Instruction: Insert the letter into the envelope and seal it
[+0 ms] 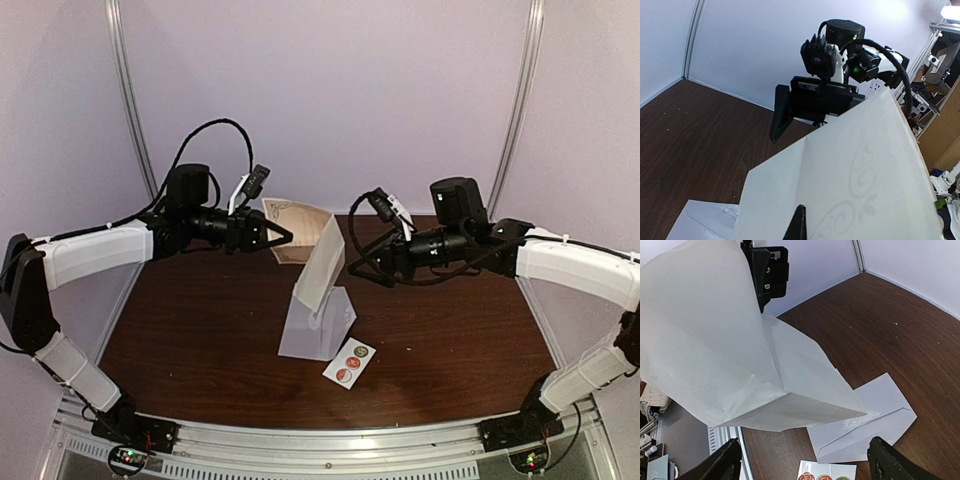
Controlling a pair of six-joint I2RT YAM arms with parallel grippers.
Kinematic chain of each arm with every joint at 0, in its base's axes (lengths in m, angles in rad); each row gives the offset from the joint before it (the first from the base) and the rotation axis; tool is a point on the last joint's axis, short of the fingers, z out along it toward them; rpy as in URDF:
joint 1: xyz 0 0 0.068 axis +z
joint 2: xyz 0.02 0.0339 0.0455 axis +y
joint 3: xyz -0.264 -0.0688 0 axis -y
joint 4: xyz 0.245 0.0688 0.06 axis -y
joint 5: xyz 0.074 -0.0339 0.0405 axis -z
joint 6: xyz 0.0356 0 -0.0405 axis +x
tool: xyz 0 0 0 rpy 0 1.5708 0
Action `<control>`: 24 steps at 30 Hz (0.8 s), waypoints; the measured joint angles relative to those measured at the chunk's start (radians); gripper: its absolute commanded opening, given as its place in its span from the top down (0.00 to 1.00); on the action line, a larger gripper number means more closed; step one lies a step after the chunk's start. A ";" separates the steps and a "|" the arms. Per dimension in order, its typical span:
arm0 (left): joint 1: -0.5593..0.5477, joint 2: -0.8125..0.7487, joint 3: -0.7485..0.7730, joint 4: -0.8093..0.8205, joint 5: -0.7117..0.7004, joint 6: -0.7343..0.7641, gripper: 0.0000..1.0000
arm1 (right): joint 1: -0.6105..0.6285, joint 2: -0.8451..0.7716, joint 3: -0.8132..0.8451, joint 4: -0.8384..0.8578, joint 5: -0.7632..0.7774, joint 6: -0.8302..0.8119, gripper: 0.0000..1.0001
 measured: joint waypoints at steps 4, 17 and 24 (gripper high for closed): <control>0.000 0.000 0.000 0.000 0.009 0.000 1.00 | 0.012 0.021 0.008 -0.001 0.028 -0.036 0.12; 0.000 0.000 0.000 0.006 0.035 -0.009 1.00 | 0.086 0.087 0.077 0.030 0.114 -0.102 0.12; -0.004 0.000 0.000 0.006 0.039 -0.015 1.00 | 0.091 0.087 0.078 0.120 0.115 -0.093 0.16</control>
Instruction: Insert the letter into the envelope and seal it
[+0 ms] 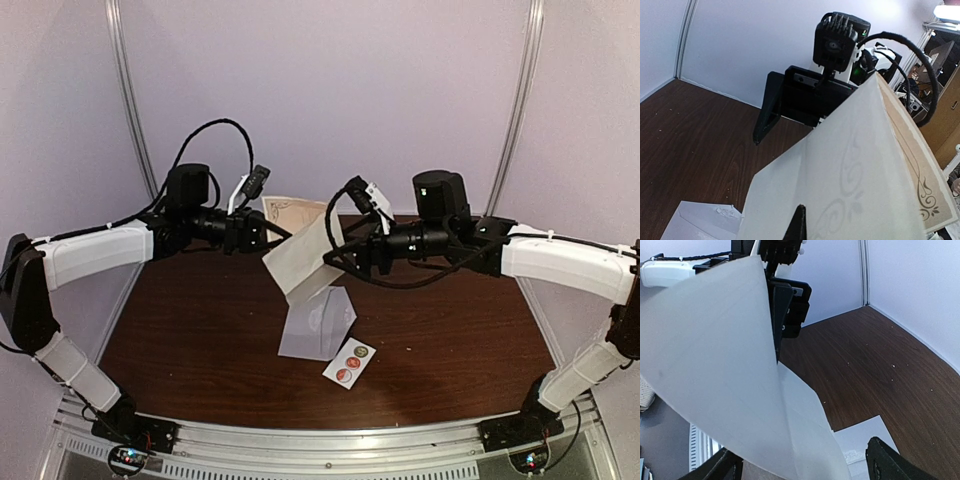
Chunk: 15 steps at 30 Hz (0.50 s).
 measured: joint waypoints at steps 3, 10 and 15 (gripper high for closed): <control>-0.005 0.000 0.000 0.000 0.000 0.000 1.00 | 0.000 0.004 0.009 0.029 -0.013 0.014 0.22; -0.013 0.000 0.000 0.000 0.003 0.000 1.00 | 0.002 0.032 0.028 0.089 -0.063 0.051 0.40; -0.015 0.000 -0.001 0.000 0.003 0.000 1.00 | 0.003 0.037 0.028 0.126 -0.096 0.090 0.52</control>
